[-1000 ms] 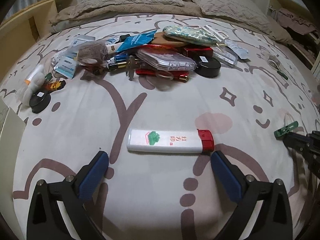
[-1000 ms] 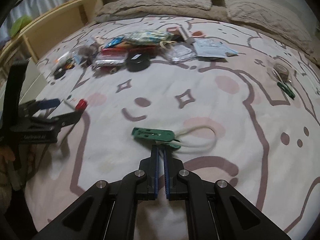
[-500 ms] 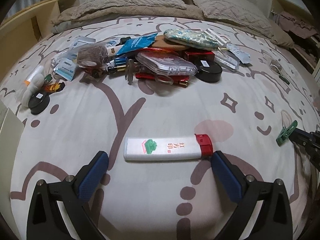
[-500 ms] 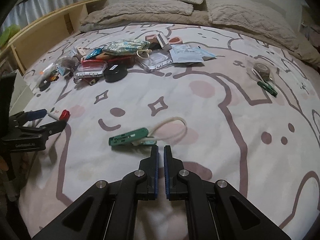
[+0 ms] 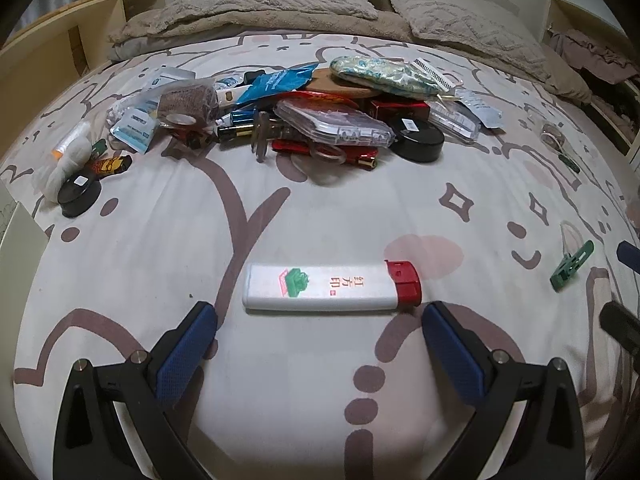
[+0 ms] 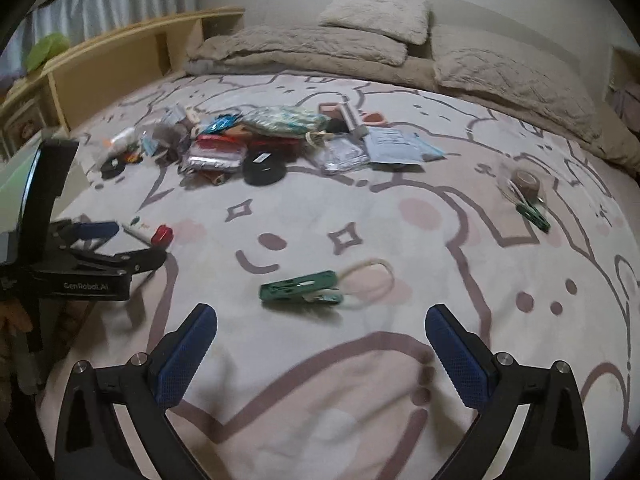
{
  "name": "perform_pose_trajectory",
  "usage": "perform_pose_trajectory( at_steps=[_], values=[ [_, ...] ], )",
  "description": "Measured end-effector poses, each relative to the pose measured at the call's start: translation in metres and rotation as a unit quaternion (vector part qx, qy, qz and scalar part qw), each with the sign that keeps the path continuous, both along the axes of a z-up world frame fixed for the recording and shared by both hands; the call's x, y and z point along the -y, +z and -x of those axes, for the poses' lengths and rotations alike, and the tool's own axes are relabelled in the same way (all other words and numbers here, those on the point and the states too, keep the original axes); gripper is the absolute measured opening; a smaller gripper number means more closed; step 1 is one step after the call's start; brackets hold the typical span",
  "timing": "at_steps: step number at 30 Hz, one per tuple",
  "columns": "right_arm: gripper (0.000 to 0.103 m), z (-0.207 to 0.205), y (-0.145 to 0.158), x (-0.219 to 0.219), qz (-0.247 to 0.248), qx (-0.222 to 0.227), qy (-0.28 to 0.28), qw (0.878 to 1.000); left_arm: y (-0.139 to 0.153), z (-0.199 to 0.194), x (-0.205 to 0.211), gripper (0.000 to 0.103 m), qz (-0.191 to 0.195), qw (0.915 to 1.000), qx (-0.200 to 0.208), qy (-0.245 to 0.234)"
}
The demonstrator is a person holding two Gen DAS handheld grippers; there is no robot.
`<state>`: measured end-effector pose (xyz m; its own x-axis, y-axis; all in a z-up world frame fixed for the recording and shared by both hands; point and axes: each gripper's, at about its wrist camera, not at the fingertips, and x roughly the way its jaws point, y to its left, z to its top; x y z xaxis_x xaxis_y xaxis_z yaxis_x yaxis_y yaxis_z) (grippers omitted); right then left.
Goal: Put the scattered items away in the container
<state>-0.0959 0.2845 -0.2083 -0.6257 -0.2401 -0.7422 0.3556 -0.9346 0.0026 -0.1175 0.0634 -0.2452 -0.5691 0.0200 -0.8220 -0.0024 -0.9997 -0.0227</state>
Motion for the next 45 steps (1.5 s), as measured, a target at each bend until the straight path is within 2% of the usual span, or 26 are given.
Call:
perform_pose_trajectory(
  at_steps=[6, 20, 23, 26, 28, 30, 32, 34, 45],
  values=[
    [0.103, 0.007, -0.011, 0.020, -0.036, 0.009, 0.010, 0.999, -0.001, 0.004, 0.001, 0.103, -0.004, 1.0000, 0.002, 0.004],
    [0.102, 0.030, -0.018, 0.027, -0.018, 0.030, -0.036, 0.999, -0.002, 0.010, 0.003, 0.103, -0.020, 0.9994, 0.010, 0.025],
    [0.076, 0.032, -0.020, 0.026, -0.015, 0.044, -0.034, 0.998, -0.003, 0.009, 0.004, 0.103, -0.024, 0.9994, 0.006, 0.026],
    [0.073, 0.030, -0.021, 0.027, -0.016, 0.046, -0.029, 0.998, -0.002, 0.008, 0.004, 0.103, -0.023, 0.9994, 0.000, 0.026],
    [0.065, 0.028, -0.020, 0.030, -0.018, 0.045, -0.022, 0.999, -0.002, 0.007, 0.003, 0.103, -0.019, 0.9995, -0.004, 0.026],
    [0.054, 0.025, -0.019, 0.033, -0.022, 0.042, -0.017, 0.999, 0.001, 0.004, -0.001, 0.096, -0.004, 0.9996, -0.016, 0.024],
    [0.054, 0.024, -0.018, 0.036, -0.028, 0.038, -0.017, 0.999, 0.003, 0.002, -0.006, 0.087, 0.007, 0.9995, -0.024, 0.017],
    [0.054, 0.023, -0.019, 0.036, -0.029, 0.039, -0.015, 0.999, 0.004, 0.001, -0.009, 0.084, 0.014, 0.9994, -0.029, 0.011],
    [0.054, 0.019, -0.018, 0.029, -0.014, 0.041, -0.032, 0.999, 0.006, -0.002, -0.008, 0.084, 0.006, 0.9993, -0.034, 0.014]
  ],
)
